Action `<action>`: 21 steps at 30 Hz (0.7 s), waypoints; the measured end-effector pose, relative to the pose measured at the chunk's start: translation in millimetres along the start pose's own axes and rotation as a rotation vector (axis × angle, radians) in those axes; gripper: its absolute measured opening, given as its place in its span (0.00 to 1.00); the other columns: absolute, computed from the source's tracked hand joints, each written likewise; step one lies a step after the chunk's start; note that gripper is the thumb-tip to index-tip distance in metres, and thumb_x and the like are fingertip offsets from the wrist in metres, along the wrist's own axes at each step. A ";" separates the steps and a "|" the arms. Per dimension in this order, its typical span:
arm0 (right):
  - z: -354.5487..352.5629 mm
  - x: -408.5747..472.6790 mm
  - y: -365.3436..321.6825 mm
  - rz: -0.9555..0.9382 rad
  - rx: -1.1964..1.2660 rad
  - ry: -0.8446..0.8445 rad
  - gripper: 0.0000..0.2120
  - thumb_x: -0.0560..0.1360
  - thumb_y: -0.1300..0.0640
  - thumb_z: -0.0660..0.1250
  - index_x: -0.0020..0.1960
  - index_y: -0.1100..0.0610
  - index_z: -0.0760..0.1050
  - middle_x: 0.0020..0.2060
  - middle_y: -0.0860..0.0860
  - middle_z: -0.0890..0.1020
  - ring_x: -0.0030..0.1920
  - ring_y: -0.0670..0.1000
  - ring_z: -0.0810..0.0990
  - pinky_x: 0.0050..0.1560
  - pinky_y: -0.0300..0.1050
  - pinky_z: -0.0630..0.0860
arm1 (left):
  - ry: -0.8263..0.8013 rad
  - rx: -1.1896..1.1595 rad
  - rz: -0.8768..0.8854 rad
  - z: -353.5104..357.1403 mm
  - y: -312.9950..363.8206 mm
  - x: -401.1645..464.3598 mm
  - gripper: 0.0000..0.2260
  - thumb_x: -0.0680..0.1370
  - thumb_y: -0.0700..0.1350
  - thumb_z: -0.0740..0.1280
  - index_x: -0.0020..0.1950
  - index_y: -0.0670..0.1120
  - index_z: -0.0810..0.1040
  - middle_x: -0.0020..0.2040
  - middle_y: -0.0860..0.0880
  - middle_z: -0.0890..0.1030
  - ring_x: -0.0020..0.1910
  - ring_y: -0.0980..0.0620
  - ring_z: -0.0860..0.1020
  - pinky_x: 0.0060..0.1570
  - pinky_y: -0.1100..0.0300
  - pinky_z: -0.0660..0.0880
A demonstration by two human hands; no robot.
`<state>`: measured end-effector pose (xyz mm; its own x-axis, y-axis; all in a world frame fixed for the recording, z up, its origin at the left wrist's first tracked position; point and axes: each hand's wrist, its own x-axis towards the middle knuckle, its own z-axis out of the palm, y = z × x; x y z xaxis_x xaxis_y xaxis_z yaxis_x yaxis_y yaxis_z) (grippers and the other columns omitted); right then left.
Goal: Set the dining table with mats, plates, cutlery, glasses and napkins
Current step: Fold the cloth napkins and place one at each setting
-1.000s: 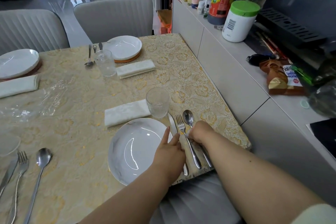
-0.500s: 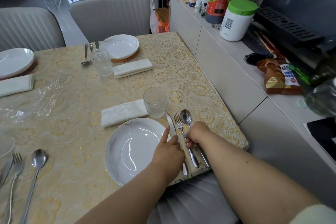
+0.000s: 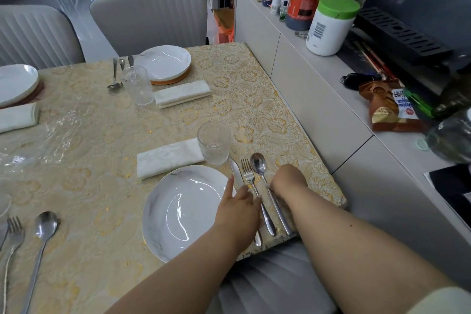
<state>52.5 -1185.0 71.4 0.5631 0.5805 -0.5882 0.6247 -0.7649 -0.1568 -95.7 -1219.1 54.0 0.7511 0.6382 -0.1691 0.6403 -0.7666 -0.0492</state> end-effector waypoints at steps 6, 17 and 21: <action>8.5 0.4 -4.8 -0.079 0.008 0.085 0.05 0.77 0.60 0.67 0.51 0.60 0.76 0.49 0.55 0.81 0.47 0.56 0.79 0.39 0.42 0.71 | 0.084 -0.019 0.010 15.8 0.7 0.8 0.20 0.73 0.54 0.69 0.61 0.46 0.79 0.52 0.48 0.83 0.64 0.47 0.73 0.69 0.42 0.29; 6.1 -1.3 -1.5 -0.076 0.037 0.146 0.09 0.76 0.65 0.64 0.38 0.60 0.70 0.48 0.57 0.81 0.44 0.56 0.79 0.38 0.42 0.72 | 0.117 -0.003 0.021 17.9 1.0 -0.2 0.19 0.63 0.58 0.76 0.48 0.49 0.85 0.39 0.53 0.83 0.51 0.50 0.81 0.70 0.37 0.57; 5.0 -5.2 -2.0 -0.087 0.017 0.159 0.06 0.77 0.68 0.61 0.46 0.61 0.74 0.50 0.58 0.81 0.50 0.57 0.80 0.40 0.43 0.72 | 0.160 -0.009 0.005 25.3 -0.6 1.5 0.19 0.62 0.56 0.77 0.49 0.49 0.85 0.40 0.53 0.83 0.51 0.50 0.81 0.69 0.38 0.59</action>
<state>45.6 -1187.9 70.8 0.5869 0.6802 -0.4393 0.6663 -0.7139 -0.2152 -99.1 -1219.4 28.9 0.7700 0.6380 -0.0104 0.6372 -0.7697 -0.0401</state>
